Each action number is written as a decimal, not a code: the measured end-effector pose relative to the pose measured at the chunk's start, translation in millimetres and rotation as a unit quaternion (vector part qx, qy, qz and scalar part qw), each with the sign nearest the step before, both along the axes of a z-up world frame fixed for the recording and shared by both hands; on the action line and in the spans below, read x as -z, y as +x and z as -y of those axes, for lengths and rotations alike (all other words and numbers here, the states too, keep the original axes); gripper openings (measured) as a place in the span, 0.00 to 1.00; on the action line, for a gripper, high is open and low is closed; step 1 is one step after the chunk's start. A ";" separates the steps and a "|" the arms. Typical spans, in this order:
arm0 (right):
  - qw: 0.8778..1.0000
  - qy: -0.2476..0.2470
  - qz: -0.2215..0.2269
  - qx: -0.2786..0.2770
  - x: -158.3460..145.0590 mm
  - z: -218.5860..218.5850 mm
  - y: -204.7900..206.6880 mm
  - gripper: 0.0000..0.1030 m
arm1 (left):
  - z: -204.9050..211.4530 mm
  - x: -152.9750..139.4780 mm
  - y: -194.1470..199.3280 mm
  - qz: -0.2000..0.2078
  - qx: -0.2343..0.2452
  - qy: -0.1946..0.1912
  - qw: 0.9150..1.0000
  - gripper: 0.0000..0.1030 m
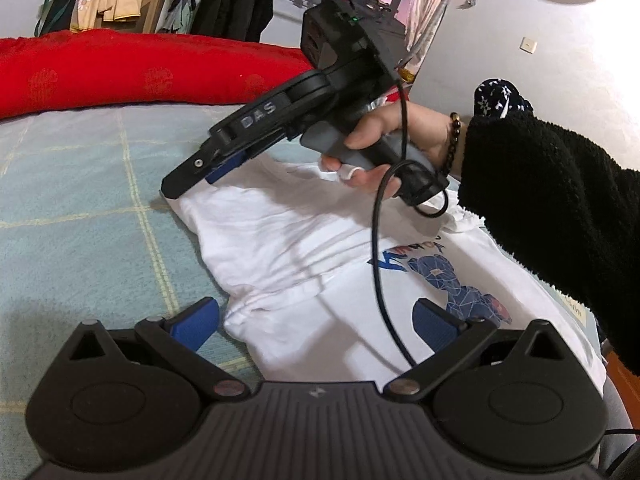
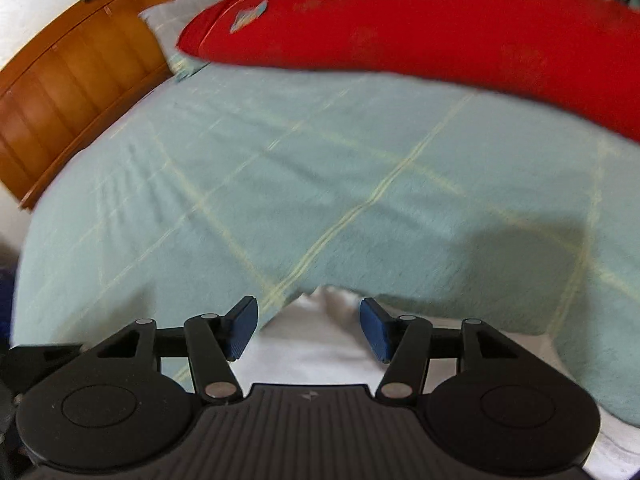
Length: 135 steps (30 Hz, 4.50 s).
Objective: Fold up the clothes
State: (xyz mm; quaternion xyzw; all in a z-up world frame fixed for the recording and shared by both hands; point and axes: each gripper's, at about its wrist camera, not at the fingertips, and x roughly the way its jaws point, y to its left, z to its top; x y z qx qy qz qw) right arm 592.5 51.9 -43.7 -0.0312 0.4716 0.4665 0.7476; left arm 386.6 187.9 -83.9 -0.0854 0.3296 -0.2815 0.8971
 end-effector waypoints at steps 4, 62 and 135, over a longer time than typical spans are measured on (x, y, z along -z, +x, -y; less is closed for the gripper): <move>0.998 0.042 -0.050 -0.016 8.5 2.4 10.8 0.71 | -2.3 1.1 1.6 -0.004 -0.004 -0.004 1.000 0.99; 0.956 0.009 0.141 0.257 14.9 253.1 -254.2 0.99 | 64.5 0.6 26.1 0.025 -0.062 0.091 0.994 0.99; 0.944 0.146 0.089 0.282 22.6 351.1 -253.7 1.00 | 118.8 23.5 58.0 0.120 -0.213 0.577 0.779 0.98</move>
